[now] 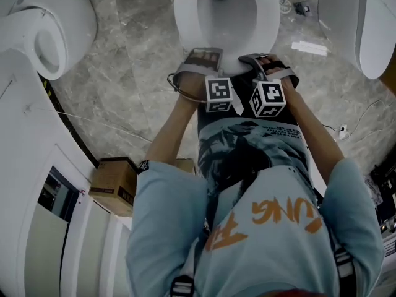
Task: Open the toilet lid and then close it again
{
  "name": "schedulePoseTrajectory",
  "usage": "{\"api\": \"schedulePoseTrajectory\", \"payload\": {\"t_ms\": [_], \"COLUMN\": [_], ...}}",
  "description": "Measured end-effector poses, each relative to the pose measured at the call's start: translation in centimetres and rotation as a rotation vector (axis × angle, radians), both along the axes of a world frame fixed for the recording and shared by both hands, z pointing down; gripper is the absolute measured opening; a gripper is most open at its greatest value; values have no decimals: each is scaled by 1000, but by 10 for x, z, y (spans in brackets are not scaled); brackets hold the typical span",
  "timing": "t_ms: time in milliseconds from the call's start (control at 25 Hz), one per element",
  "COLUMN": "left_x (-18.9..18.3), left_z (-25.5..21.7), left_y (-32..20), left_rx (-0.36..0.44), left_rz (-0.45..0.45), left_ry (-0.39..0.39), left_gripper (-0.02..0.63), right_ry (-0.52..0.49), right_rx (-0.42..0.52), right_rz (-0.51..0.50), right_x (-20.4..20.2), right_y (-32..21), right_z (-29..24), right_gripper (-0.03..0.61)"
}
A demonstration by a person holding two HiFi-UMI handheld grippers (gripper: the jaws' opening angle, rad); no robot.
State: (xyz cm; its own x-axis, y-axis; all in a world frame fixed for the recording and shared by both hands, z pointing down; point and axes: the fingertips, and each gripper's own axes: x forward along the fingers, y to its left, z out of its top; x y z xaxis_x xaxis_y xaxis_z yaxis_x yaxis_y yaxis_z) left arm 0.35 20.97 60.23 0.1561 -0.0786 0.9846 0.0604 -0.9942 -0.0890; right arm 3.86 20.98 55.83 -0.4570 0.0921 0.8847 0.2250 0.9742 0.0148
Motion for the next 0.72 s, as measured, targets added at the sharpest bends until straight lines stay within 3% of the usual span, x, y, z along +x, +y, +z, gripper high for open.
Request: {"api": "schedulePoseTrajectory", "payload": {"t_ms": [160,280,360,520,720], "left_x": [-3,-2,-2,-8,-11], "left_z": [-30,-59,-82,-124,-165], "left_y": [-13,-29,-43,-73,-114], "left_rx": [32,59,78,129,176], "left_rz": [-15,-64,-115,-221,-414], "left_ry": [-1,21,49,93,177], "left_gripper": [302,282,267,238,227], "right_ry": [-61,-74,-94,-168,-217], "right_rx": [28,185,276,312,376], "right_rz": [93,87,111,270,439], "right_x": [-2,4,7,6,10], "right_y": [-15,-33,-49,-80,-123], "right_z": [-27,-44,-59,-101,-143], "right_gripper": [273,261,216,196,190]}}
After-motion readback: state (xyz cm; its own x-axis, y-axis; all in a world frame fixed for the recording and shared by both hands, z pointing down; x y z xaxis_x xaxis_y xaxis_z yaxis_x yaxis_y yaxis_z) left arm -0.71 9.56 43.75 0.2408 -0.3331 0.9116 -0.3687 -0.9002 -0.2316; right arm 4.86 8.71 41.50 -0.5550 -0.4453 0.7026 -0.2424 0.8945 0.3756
